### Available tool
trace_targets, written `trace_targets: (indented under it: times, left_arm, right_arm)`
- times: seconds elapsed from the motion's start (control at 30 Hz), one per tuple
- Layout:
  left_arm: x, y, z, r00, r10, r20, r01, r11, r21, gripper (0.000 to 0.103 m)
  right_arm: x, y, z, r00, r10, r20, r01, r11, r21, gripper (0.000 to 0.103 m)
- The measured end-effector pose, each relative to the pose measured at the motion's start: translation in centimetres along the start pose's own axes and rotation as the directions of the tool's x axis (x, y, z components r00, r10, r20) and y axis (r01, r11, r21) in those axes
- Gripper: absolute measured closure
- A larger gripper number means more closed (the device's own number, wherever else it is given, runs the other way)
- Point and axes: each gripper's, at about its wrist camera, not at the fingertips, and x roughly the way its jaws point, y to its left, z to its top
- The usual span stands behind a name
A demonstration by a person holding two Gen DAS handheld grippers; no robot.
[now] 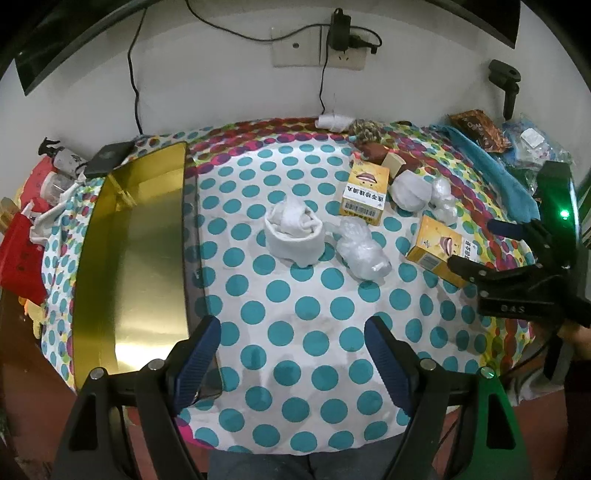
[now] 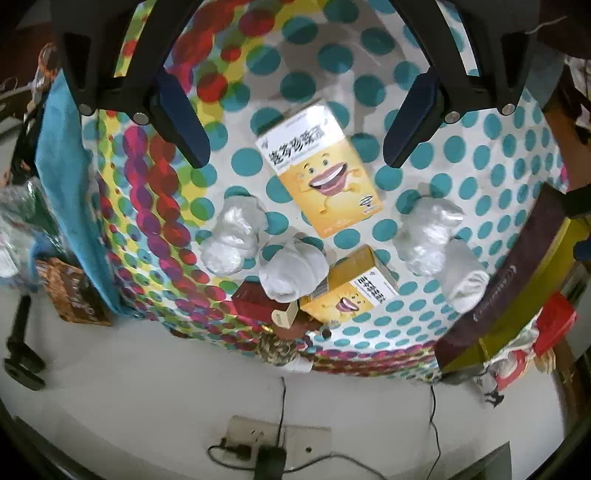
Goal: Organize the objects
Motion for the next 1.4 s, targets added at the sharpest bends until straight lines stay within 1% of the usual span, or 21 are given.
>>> trace_targets:
  times: [0.2,0.3,0.37,0.4,0.43,0.47,0.5,0.53,0.67,0.83,0.97,1.13,1.27,1.3,1.33,1.4]
  left_arm:
    - [1.2,0.3,0.6,1.000,0.013,-0.022,-0.013,1.000,-0.006,0.021]
    - [1.6,0.6,0.9,0.999,0.019,-0.026,-0.019,1.000,-0.010,0.021]
    - [2.2,1.0,1.2,0.999,0.018,-0.034,-0.018,1.000,-0.022,0.021]
    - [2.6,1.2,1.3,0.999,0.020,-0.039,-0.021,0.999,-0.033,0.021]
    - [2.8,1.3,1.4,0.999,0.015,-0.041,-0.017,0.999,-0.040,0.021]
    - [3.0,1.4,1.5,0.999,0.006,-0.039,-0.007,0.999,-0.044,0.021]
    - [3.1,1.4,1.5,0.999,0.000,-0.035,-0.001,0.999,-0.047,0.021]
    - [3.4,1.4,1.7,1.000,0.001,-0.031,-0.002,0.999,-0.048,0.021]
    - [4.5,1.2,2.3,1.000,-0.006,-0.016,0.005,0.999,-0.041,0.021]
    - [5.8,1.1,3.4,0.996,-0.084,-0.009,0.083,0.996,-0.044,0.021]
    - [7.2,1.3,4.4,0.999,-0.054,-0.006,0.054,0.996,-0.069,0.021]
    - [9.2,1.8,5.1,0.998,-0.058,-0.028,0.054,0.993,-0.106,0.021]
    - [10.1,2.0,5.3,1.000,-0.008,-0.020,0.005,0.994,-0.108,0.021]
    - [10.3,2.1,5.3,1.000,-0.016,-0.025,0.013,0.994,-0.109,0.022]
    - [10.6,2.1,5.3,0.998,-0.043,-0.034,0.039,0.993,-0.111,0.028]
    - [10.8,2.1,5.3,0.994,-0.099,-0.037,0.094,0.989,-0.117,0.068]
  right_arm:
    - [2.7,0.5,0.7,0.999,-0.008,-0.052,0.004,0.997,-0.082,0.009]
    - [3.8,0.9,0.7,0.997,-0.004,-0.073,-0.005,0.993,-0.117,0.014]
    - [4.4,1.1,0.8,0.996,-0.004,-0.086,-0.007,0.992,-0.126,0.025]
    - [4.6,1.2,0.7,0.996,-0.002,-0.087,-0.010,0.991,-0.130,0.028]
    - [4.6,1.3,0.7,0.997,0.011,-0.076,-0.021,0.992,-0.127,0.033]
    - [4.5,1.3,0.6,0.998,0.019,-0.067,-0.027,0.992,-0.122,0.041]
    - [4.5,1.3,0.6,0.998,0.030,-0.063,-0.037,0.993,-0.113,0.044]
    - [4.4,1.2,0.5,0.997,0.055,-0.053,-0.060,0.994,-0.091,0.056]
    - [4.3,0.9,0.3,0.998,0.056,-0.018,-0.057,0.998,-0.041,0.055]
    - [3.8,0.8,-0.3,0.998,0.053,0.019,-0.053,0.999,-0.004,0.055]
    - [3.5,0.6,-0.6,0.997,0.058,0.041,-0.059,0.998,0.020,0.055]
    - [3.2,0.5,-0.9,0.995,0.086,0.055,-0.089,0.995,0.052,0.055]
    - [3.0,0.7,-1.3,0.993,0.097,0.065,-0.102,0.993,0.065,0.055]
    - [3.0,0.7,-1.4,0.993,0.099,0.067,-0.104,0.992,0.067,0.055]
    - [3.0,0.7,-1.4,0.992,0.102,0.068,-0.107,0.992,0.069,0.055]
    - [3.0,0.8,-1.4,0.992,0.105,0.070,-0.110,0.991,0.073,0.055]
